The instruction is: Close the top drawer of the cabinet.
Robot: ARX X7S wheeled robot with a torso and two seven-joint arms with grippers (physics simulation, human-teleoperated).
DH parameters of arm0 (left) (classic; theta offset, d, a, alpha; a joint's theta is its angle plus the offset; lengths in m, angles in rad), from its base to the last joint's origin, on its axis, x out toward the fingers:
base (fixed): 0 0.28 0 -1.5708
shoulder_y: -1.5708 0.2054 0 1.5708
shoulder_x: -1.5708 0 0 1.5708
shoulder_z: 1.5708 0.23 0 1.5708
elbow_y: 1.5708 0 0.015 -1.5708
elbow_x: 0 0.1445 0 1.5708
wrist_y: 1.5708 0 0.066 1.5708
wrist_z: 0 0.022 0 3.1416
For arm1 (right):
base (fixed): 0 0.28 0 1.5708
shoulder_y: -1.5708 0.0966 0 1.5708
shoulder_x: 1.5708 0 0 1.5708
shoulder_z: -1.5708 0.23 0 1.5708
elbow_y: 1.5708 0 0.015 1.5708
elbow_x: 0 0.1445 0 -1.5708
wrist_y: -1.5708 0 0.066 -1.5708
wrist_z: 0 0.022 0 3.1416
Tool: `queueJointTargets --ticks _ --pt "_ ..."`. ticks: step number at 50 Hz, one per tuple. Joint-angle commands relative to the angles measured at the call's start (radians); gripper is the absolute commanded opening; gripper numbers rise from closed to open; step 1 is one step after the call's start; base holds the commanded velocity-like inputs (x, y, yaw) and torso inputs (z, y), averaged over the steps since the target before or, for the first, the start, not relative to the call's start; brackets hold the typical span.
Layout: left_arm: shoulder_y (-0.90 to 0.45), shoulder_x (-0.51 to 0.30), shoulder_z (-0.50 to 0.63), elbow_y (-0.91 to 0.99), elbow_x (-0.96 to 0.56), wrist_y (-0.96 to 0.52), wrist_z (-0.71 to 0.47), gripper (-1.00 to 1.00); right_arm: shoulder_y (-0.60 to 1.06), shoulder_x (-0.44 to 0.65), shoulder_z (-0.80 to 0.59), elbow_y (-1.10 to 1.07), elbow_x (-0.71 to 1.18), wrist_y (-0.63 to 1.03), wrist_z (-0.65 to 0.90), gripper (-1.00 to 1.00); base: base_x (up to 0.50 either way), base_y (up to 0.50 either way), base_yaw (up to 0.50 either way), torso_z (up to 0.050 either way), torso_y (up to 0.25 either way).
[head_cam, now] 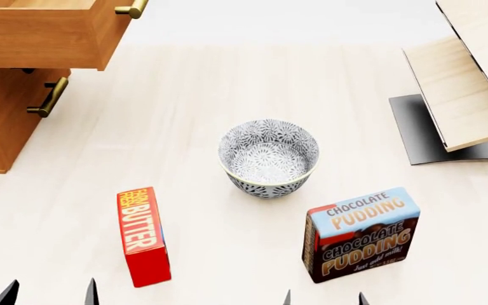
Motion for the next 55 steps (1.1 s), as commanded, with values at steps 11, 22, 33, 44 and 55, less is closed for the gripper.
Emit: queueJointTargets --ticks 11,22,33,44,55 --pt "0.001 -0.015 0.022 0.01 -0.005 0.002 -0.02 1.0 0.002 0.015 -0.015 0.0 0.02 -0.005 0.014 1.0 0.0 0.0 0.0 0.0 0.0" --pt "-0.003 -0.023 0.029 0.004 -0.02 0.0 -0.02 1.0 0.005 0.02 -0.025 0.001 0.023 0.003 0.025 1.0 0.0 -0.08 0.0 0.0 0.0" --pt "-0.006 -0.03 0.033 0.007 -0.034 -0.008 -0.025 1.0 0.007 0.026 -0.034 -0.002 0.028 0.001 0.033 1.0 0.0 -0.3 0.0 0.0 0.0" --pt "-0.005 -0.034 0.041 0.004 -0.036 0.001 -0.033 1.0 0.007 0.03 -0.038 0.002 0.033 -0.008 0.042 1.0 0.0 -0.3 0.0 0.0 0.0" --pt "-0.011 -0.04 0.053 -0.005 -0.036 -0.006 -0.038 1.0 0.01 0.036 -0.046 0.005 0.038 -0.002 0.05 1.0 0.0 -0.02 0.0 0.0 0.0"
